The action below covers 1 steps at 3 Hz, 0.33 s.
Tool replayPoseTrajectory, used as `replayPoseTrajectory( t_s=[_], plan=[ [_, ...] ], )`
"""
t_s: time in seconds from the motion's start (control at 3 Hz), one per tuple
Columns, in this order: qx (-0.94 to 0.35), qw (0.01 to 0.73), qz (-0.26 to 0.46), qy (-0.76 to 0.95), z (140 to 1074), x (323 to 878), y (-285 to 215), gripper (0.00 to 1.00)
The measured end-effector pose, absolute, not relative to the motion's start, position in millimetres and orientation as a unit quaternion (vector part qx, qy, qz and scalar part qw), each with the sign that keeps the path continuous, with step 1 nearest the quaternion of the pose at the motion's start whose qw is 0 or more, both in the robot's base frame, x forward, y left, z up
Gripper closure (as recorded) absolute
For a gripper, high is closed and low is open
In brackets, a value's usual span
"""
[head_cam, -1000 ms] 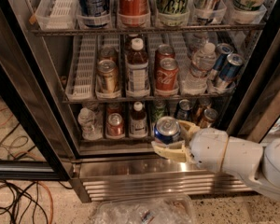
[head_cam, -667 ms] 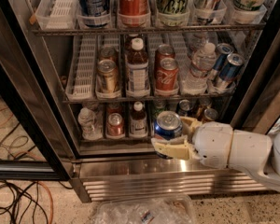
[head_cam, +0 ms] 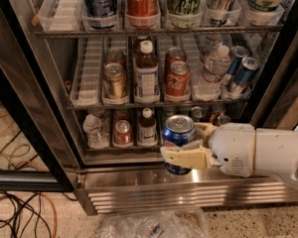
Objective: Pick pepsi can from bottom shelf of fridge
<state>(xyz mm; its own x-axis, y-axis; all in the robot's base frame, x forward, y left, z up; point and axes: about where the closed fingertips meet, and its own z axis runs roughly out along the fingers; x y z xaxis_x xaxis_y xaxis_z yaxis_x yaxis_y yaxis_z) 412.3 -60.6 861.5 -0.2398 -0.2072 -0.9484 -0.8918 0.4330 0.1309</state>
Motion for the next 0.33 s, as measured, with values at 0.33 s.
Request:
replayPoseTrajectory(
  t_s=[0.33],
  plan=[
    [-0.390,0.472,0.364,0.702,861.4,411.3,-58.7,1.00]
  ],
)
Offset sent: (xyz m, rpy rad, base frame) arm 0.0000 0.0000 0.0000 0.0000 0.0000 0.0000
